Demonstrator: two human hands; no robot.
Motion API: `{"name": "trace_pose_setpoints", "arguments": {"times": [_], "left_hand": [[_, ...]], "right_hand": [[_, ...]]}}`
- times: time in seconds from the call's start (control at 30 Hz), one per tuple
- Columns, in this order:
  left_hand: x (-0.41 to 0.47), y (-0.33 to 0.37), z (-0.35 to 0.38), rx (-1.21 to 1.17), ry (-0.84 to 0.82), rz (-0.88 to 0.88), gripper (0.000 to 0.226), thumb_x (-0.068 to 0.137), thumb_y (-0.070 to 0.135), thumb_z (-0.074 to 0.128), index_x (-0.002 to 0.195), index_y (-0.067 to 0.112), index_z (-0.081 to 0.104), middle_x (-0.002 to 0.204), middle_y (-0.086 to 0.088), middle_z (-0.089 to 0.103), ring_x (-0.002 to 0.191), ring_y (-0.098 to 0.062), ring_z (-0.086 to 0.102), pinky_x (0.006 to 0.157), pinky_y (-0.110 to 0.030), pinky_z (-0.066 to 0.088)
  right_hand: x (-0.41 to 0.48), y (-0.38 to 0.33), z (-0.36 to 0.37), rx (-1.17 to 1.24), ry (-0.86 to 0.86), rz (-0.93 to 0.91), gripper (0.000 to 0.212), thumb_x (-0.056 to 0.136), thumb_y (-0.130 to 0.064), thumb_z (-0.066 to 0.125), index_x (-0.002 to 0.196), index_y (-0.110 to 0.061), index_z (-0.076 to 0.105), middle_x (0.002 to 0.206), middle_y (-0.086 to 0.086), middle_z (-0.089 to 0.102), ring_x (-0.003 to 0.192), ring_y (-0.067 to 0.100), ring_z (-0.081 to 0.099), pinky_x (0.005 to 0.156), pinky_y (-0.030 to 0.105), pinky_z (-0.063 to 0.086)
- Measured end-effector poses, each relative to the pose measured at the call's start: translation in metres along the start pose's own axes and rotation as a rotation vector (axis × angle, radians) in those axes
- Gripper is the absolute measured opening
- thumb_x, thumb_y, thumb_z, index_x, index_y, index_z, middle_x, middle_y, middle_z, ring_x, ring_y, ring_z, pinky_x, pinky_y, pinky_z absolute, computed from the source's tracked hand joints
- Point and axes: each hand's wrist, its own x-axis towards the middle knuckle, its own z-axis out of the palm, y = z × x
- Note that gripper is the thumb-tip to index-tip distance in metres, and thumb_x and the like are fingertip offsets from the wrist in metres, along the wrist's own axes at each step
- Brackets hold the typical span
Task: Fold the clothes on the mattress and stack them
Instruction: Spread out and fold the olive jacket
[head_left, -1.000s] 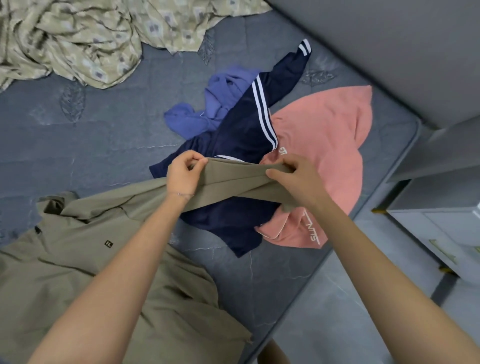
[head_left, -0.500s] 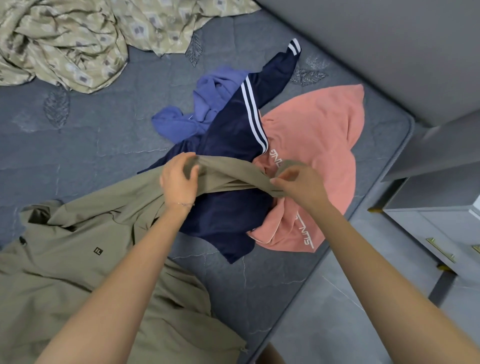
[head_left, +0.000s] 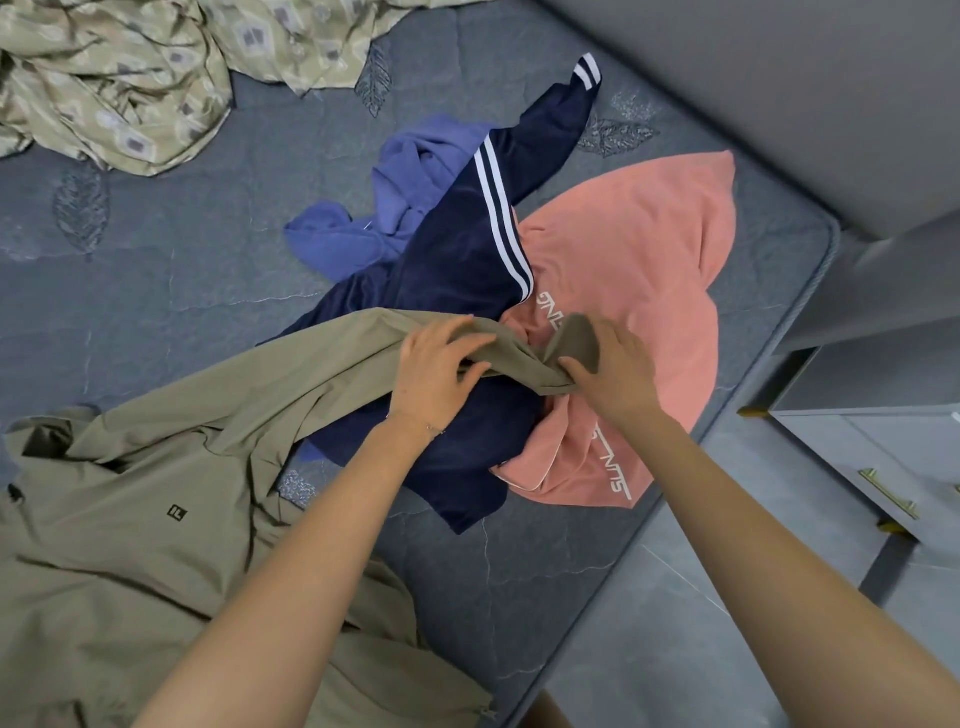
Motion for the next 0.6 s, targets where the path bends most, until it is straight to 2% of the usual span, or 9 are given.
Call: {"name": "trace_pose_setpoints", "arguments": {"times": [0.13,0.23,0.3,0.37,0.43,0.5,0.53,0.6], "left_hand": [[0.006,0.003,0.012,0.069,-0.086,0.031,0.028,0.093,0.033,0.06,0.12,0.025,0.066,0.136,0.007,0.055,0.135,-0.015,0.039,0.114,-0.038,0.012],[0.007,0.006,0.017,0.06,-0.082,0.07,0.018,0.093,0.028,0.061,0.106,0.02,0.071,0.127,0.005,0.063,0.134,-0.017,0.043,0.116,-0.038,0.012],[0.008,0.012,0.014,-0.041,0.005,0.057,0.013,0.093,0.024,0.062,0.098,0.017,0.073,0.112,0.004,0.07,0.123,-0.018,0.054,0.115,-0.037,0.017],[0.013,0.018,0.007,-0.14,0.083,0.036,0.012,0.095,0.022,0.06,0.095,0.016,0.071,0.099,0.005,0.072,0.101,-0.018,0.063,0.112,-0.038,0.027],[0.021,0.025,-0.004,-0.274,0.14,0.0,0.013,0.096,0.02,0.058,0.094,0.013,0.068,0.088,0.005,0.07,0.081,-0.018,0.063,0.097,-0.04,0.045],[0.032,0.033,-0.015,-0.355,0.191,-0.044,0.013,0.096,0.021,0.058,0.093,0.014,0.067,0.084,0.01,0.067,0.075,-0.013,0.062,0.079,-0.037,0.051],[0.038,0.037,-0.019,-0.356,0.214,-0.053,0.012,0.096,0.022,0.058,0.093,0.015,0.067,0.084,0.013,0.066,0.075,-0.01,0.061,0.077,-0.035,0.051],[0.052,0.045,-0.024,-0.353,0.233,-0.074,0.011,0.095,0.023,0.058,0.092,0.018,0.068,0.083,0.017,0.064,0.078,-0.009,0.061,0.077,-0.031,0.05]], "right_hand": [[0.007,0.003,0.004,0.02,0.037,-0.008,0.063,0.093,-0.034,0.062,0.148,-0.017,0.036,0.146,0.009,0.039,0.133,0.035,0.033,0.111,0.044,0.027],[0.012,0.007,0.005,0.032,0.032,0.004,0.059,0.093,-0.031,0.063,0.145,-0.016,0.04,0.143,0.011,0.043,0.131,0.036,0.036,0.11,0.043,0.028],[0.014,0.012,0.005,0.042,0.075,0.036,0.043,0.093,-0.029,0.062,0.132,-0.011,0.053,0.129,0.013,0.056,0.121,0.035,0.047,0.102,0.042,0.036],[0.012,0.016,0.001,0.122,0.13,0.085,0.026,0.094,-0.029,0.061,0.106,-0.006,0.065,0.103,0.015,0.066,0.098,0.033,0.058,0.084,0.039,0.044],[0.008,0.02,-0.007,0.304,0.167,0.123,0.028,0.094,-0.029,0.063,0.076,-0.008,0.065,0.072,0.008,0.063,0.07,0.021,0.057,0.066,0.034,0.04],[0.005,0.021,-0.021,0.454,0.232,0.147,0.042,0.09,-0.029,0.067,0.054,-0.014,0.051,0.051,-0.001,0.046,0.052,0.009,0.041,0.059,0.03,0.031],[0.005,0.02,-0.028,0.494,0.268,0.151,0.047,0.089,-0.029,0.068,0.052,-0.009,0.048,0.05,0.003,0.042,0.05,0.01,0.036,0.057,0.031,0.029],[0.008,0.017,-0.041,0.515,0.322,0.141,0.045,0.089,-0.03,0.067,0.059,0.001,0.055,0.055,0.014,0.048,0.054,0.013,0.038,0.058,0.034,0.032]]}}
